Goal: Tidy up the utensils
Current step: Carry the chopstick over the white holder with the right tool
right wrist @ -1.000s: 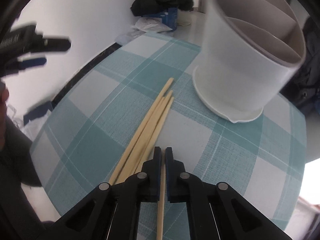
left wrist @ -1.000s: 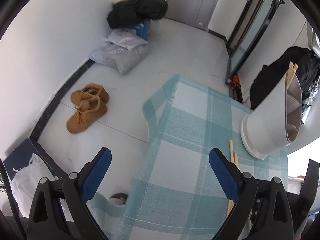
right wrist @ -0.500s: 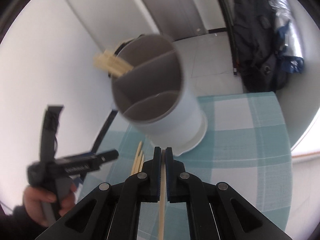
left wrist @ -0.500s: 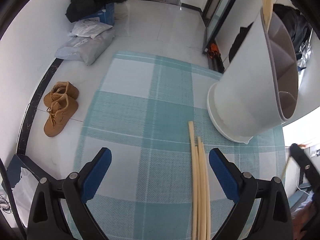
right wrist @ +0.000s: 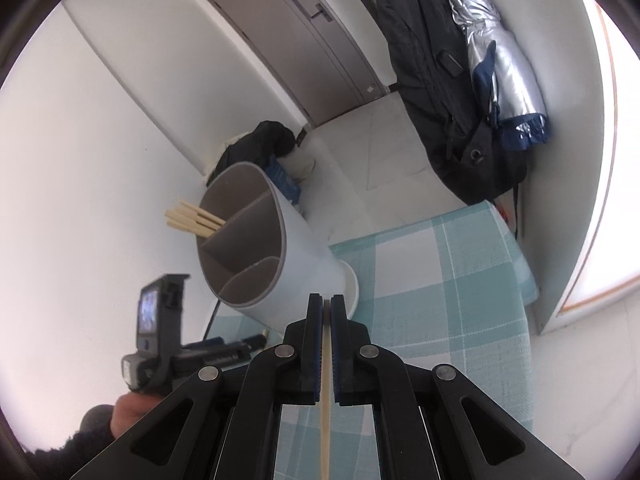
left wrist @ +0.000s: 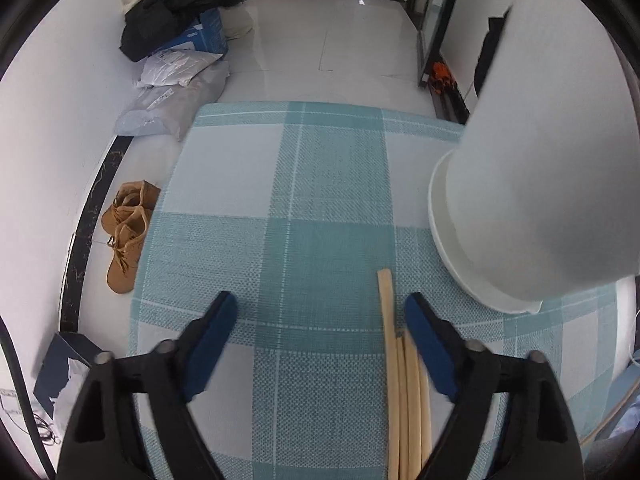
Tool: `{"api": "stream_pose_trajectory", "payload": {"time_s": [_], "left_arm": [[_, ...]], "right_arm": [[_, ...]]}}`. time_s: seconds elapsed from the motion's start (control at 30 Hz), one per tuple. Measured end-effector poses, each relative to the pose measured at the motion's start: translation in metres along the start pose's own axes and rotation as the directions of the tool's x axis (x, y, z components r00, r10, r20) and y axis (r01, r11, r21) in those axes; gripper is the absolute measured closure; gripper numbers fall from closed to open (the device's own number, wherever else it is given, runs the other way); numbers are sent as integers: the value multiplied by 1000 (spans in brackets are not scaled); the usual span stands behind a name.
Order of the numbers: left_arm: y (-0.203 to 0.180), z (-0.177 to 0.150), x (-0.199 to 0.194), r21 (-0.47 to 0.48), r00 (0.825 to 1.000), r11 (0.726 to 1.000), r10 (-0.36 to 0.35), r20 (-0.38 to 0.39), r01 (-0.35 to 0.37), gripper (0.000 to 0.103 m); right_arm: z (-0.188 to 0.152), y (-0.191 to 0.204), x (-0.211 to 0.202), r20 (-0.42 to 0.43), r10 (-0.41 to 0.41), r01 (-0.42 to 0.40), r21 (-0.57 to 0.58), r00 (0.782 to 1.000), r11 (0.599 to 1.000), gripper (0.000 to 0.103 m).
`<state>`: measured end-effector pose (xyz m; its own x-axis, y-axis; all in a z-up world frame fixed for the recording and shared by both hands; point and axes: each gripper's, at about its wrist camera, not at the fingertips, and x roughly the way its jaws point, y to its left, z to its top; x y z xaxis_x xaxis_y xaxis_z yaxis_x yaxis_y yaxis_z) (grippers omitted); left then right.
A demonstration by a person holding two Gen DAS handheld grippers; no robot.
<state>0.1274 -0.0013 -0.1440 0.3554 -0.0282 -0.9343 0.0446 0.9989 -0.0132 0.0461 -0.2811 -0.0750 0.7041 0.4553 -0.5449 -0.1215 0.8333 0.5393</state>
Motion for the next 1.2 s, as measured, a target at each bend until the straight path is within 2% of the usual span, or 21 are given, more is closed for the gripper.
{"api": "stream_pose_trajectory", "payload": {"time_s": [0.1,0.17,0.27,0.33,0.37,0.4,0.43,0.47,0.63,0.77,0.83,0.87,1.0,1.1,1.2], "left_arm": [[-1,4,0,4,1000,1000,4,5,-4,28],[0,7,2,3,1000,1000,7,3,-7,32],[-3,6,0,24,1000,1000,15,4,-15,45],[-5,5,-2,31,1000,999,11,0,-11,61],[-6,5,-3,35,1000,999,8,-4,-8,66],[-8,5,-3,38,1000,999,3,-9,-2,76],[-9,5,-4,43,1000,999,-5,-16,5,92],[-11,6,-3,48,1000,999,-8,-24,9,100],[-6,6,-6,20,999,999,-39,-15,39,101],[-2,3,-27,-8,994,995,-94,60,95,101],[-1,0,-46,-8,984,992,-122,132,125,101],[1,-4,-60,-6,971,988,-150,187,154,101],[-3,-20,-102,41,922,977,-210,324,208,101],[-7,-31,-125,75,886,966,-256,387,246,101],[-5,-37,-138,102,861,957,-290,418,273,101]], "right_arm": [[3,1,-3,13,-2,2,-17,1000,1000,100],[3,-2,-1,15,-3,3,-21,1000,1000,100],[2,-4,-3,16,-11,12,-22,1000,1000,100],[2,-4,-7,18,-15,15,-20,1000,1000,100],[2,-4,-8,19,-16,16,-19,1000,1000,100],[2,-4,-8,20,-16,16,-19,1000,1000,100],[2,-3,-8,21,-18,19,-22,1000,1000,100],[2,-2,-8,22,-21,21,-27,1000,999,100],[0,10,-9,29,-28,30,-62,999,998,100],[-2,22,-10,41,-26,30,-102,999,994,100],[-5,30,-10,51,-33,39,-120,998,992,100],[-6,35,-10,54,-34,41,-134,998,990,100],[-15,56,-13,81,-36,53,-207,996,977,100],[-23,72,-16,96,-30,54,-256,995,965,100],[-32,85,-18,115,-32,66,-302,993,951,100]]}}
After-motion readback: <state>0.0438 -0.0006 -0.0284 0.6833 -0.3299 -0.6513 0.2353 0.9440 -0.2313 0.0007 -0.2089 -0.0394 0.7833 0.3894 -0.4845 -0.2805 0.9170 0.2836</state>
